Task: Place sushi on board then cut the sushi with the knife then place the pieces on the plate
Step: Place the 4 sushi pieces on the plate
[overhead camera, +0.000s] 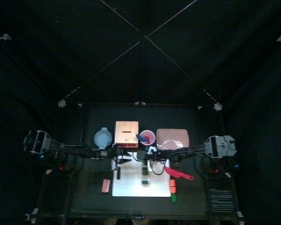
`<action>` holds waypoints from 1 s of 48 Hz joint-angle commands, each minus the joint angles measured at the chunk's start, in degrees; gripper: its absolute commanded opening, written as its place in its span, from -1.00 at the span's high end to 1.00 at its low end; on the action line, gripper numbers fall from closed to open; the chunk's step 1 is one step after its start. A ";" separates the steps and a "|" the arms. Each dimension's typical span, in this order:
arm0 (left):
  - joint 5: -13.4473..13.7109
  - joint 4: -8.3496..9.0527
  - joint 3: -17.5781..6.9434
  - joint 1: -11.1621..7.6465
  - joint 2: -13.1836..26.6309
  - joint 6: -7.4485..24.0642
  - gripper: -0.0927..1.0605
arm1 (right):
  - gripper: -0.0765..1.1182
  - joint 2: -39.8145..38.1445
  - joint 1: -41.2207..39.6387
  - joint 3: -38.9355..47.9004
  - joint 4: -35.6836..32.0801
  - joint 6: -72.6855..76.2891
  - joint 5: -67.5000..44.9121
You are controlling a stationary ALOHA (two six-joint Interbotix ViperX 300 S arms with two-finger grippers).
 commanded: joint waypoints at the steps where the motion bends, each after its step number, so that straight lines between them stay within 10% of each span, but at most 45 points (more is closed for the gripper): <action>1: -0.53 0.09 -0.88 0.26 -0.79 0.09 -0.38 | -0.09 -6.06 -1.49 0.53 0.26 0.09 1.93; 22: -0.53 0.00 -1.05 1.32 -0.44 0.09 -0.38 | -0.09 -24.17 -15.82 10.20 0.88 0.18 8.35; 48: -0.53 0.00 -1.93 2.55 -0.18 0.00 -0.38 | -0.34 -12.04 -25.40 13.18 0.00 -0.09 1.49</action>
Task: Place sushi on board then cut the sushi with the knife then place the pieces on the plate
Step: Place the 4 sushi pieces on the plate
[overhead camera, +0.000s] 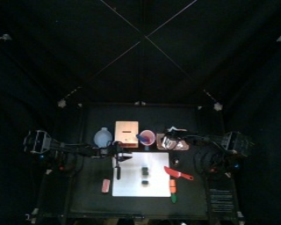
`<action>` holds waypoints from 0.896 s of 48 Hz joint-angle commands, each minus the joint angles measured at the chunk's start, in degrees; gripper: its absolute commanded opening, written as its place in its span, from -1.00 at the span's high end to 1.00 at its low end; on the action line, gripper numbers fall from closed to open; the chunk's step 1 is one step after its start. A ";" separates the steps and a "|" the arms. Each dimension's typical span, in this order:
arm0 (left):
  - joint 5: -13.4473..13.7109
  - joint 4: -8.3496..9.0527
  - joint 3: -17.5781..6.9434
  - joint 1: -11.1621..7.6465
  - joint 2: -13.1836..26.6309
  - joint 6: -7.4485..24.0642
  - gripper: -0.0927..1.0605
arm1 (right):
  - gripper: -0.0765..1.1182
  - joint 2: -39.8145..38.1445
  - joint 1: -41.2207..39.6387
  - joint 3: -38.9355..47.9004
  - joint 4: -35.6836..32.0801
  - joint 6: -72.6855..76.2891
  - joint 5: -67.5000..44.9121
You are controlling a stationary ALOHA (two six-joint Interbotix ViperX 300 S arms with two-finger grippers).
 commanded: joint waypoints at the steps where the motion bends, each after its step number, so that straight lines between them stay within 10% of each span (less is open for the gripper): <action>1: -0.53 0.00 -1.41 0.26 -0.18 0.00 -0.38 | -0.36 0.44 -0.53 -0.97 -0.26 -0.09 -0.44; 16: -0.53 -0.09 -1.58 0.18 -0.18 -0.18 -0.38 | -0.47 -3.52 0.26 -1.76 -0.53 -0.09 1.23; 43: -0.35 -0.62 -1.85 0.18 -0.18 -0.26 -0.38 | -0.46 -1.23 26.54 -9.67 -1.32 0.09 2.37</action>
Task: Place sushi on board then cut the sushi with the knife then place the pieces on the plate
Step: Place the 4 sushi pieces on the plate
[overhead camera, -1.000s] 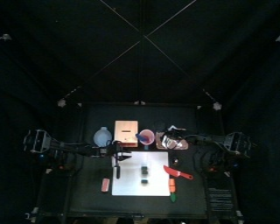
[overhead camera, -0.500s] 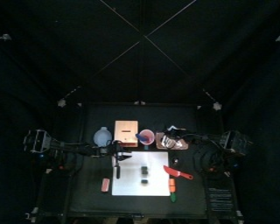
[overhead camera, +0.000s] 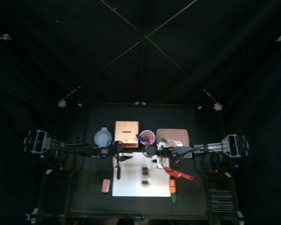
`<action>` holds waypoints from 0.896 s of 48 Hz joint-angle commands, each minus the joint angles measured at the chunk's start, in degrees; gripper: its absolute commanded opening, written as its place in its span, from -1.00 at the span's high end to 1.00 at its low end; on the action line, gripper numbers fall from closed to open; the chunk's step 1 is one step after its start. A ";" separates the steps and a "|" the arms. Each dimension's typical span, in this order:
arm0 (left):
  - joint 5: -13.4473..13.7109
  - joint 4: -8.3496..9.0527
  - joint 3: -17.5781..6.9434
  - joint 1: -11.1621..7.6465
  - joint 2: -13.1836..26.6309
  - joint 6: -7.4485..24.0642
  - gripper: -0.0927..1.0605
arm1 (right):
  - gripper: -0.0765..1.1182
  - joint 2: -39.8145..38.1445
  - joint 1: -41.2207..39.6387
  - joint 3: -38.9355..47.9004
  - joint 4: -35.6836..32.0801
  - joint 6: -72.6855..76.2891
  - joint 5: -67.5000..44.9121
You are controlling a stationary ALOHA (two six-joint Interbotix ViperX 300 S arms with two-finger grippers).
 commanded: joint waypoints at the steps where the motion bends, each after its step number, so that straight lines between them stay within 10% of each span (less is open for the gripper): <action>1: -0.35 -0.44 -1.32 0.18 -0.26 -0.09 -0.38 | -0.46 -0.18 2.11 -2.29 1.23 0.18 -0.44; 43: 0.09 -1.76 -0.26 0.00 -0.18 0.09 -0.38 | -0.46 8.61 6.42 -7.56 4.22 0.09 -3.25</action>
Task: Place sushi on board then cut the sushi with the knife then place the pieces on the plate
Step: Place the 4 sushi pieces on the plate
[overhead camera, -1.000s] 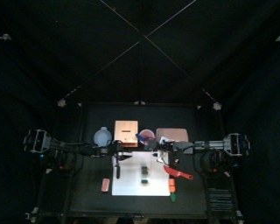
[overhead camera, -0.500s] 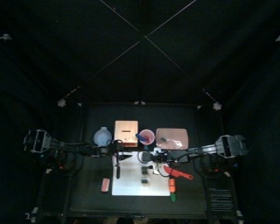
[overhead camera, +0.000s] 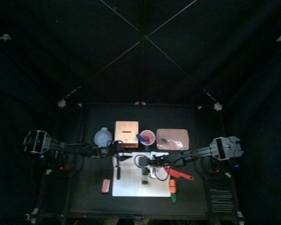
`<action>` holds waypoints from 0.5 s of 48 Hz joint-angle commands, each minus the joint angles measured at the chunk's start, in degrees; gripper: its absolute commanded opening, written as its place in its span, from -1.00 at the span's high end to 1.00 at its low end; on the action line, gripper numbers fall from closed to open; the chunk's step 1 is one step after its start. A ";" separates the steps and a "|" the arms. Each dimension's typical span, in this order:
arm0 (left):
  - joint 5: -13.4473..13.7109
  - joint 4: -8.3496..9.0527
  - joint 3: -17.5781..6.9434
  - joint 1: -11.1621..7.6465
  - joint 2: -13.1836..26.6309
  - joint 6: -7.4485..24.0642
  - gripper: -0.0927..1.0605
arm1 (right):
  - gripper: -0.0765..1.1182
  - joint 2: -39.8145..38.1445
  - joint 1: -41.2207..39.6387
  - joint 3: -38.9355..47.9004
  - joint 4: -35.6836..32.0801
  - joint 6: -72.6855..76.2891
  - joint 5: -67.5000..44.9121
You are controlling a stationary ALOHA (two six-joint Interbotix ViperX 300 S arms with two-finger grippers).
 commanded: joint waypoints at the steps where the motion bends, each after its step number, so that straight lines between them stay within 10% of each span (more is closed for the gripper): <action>1: -0.26 0.00 -0.53 0.09 -0.18 0.09 -0.38 | -0.46 -0.97 -0.09 -1.49 0.18 0.00 -0.18; 24: -0.26 0.00 -0.44 0.18 -0.26 0.09 -0.38 | -0.45 1.58 -0.35 -1.93 -0.35 0.00 -0.18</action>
